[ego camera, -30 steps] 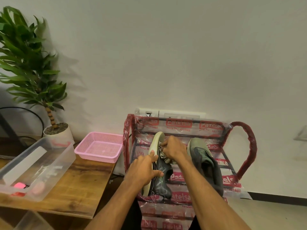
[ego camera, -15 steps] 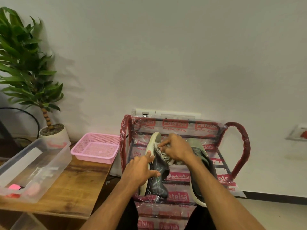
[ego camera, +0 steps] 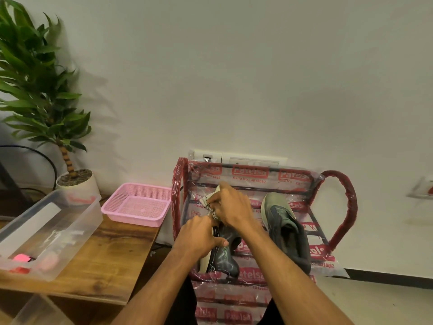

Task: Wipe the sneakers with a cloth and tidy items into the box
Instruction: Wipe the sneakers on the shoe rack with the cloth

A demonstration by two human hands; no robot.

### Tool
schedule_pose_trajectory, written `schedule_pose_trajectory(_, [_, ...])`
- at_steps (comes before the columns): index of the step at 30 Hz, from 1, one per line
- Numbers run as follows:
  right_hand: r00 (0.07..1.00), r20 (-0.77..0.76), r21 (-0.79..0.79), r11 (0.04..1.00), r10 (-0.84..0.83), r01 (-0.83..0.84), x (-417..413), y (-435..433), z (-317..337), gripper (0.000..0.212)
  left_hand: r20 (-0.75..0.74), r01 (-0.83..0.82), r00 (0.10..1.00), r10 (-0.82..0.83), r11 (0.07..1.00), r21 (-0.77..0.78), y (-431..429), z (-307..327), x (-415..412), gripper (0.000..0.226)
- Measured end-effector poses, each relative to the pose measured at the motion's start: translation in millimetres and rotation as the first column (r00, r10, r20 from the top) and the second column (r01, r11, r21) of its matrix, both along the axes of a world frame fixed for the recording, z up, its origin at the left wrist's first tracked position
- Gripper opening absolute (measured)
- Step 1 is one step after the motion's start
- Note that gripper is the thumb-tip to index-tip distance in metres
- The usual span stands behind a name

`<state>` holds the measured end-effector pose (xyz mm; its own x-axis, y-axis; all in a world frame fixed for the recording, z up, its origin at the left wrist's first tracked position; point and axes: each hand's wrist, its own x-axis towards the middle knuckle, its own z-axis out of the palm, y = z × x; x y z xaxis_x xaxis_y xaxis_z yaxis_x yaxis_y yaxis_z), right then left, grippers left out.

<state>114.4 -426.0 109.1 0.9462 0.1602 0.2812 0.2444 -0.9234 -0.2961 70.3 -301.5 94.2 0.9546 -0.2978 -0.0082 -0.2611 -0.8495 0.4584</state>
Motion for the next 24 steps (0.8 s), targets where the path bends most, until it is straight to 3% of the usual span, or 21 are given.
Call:
schedule_pose_trajectory(6, [0.976,-0.012,0.218,0.952,-0.219,0.216,36,-7,-9,0.022,-0.024,0.013,1.0,-0.013,1.0,-0.005,3,-5,3,0.076])
schedule_pose_trajectory(11, [0.932,-0.161,0.274,0.892,-0.325,0.359,57,-14,-4,0.014,-0.027,0.02,0.999,-0.02,1.0,-0.012,3,-9,4,0.08])
schedule_pose_trajectory(16, [0.911,-0.31,0.289,0.886,-0.271,0.362,47,-19,-2,0.021,-0.023,0.015,1.0,-0.015,1.0,-0.007,6,-12,6,0.081])
schedule_pose_trajectory(19, [0.9,-0.401,0.209,0.939,-0.172,0.272,28,-21,-5,0.024,-0.002,0.015,1.0,-0.015,0.999,0.034,10,-11,5,0.082])
schedule_pose_trajectory(24, [0.908,-0.367,0.085,0.965,-0.203,0.25,13,-30,-12,0.012,-0.034,0.069,0.997,-0.066,0.992,0.102,6,-7,1,0.087])
